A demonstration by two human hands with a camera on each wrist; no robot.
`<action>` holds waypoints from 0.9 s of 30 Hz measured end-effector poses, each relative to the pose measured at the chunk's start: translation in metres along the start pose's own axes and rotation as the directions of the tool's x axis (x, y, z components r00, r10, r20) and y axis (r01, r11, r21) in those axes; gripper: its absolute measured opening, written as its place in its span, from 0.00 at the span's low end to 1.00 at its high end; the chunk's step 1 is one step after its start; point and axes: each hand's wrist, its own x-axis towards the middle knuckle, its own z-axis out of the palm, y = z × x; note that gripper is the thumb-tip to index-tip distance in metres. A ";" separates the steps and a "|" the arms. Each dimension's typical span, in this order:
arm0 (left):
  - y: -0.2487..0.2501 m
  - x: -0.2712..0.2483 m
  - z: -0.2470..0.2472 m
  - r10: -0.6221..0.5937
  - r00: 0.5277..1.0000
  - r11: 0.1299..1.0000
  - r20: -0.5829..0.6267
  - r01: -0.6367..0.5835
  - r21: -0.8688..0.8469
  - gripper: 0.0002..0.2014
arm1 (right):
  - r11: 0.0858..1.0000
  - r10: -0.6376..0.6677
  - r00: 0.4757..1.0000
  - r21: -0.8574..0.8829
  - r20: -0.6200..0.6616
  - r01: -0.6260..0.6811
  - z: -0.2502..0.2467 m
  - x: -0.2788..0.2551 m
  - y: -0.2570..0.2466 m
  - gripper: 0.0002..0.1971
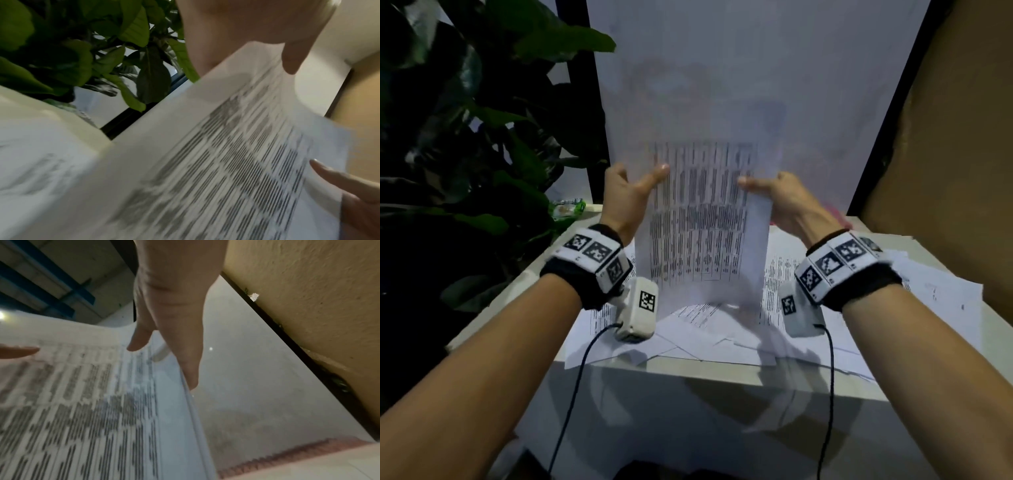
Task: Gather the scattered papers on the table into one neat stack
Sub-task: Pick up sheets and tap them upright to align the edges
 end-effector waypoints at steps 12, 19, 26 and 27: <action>-0.020 -0.011 0.000 -0.194 0.981 0.980 0.033 0.192 0.057 0.41 | 0.974 0.161 0.983 -0.148 -0.085 -0.172 0.004 -0.006 0.022 0.15; -0.045 -0.023 -0.005 -0.287 0.953 0.949 0.099 0.268 0.166 0.15 | 0.877 0.265 0.948 -0.366 -0.176 -0.313 -0.017 -0.014 0.052 0.19; -0.043 -0.017 0.011 -0.148 0.967 0.978 0.206 0.113 0.174 0.04 | 0.527 0.317 0.771 -0.574 -0.552 -0.627 -0.156 -0.037 0.094 0.16; -0.046 -0.016 0.013 -0.136 0.969 0.980 0.208 0.100 0.174 0.04 | 0.452 0.308 0.732 -0.583 -0.608 -0.675 -0.174 -0.042 0.103 0.16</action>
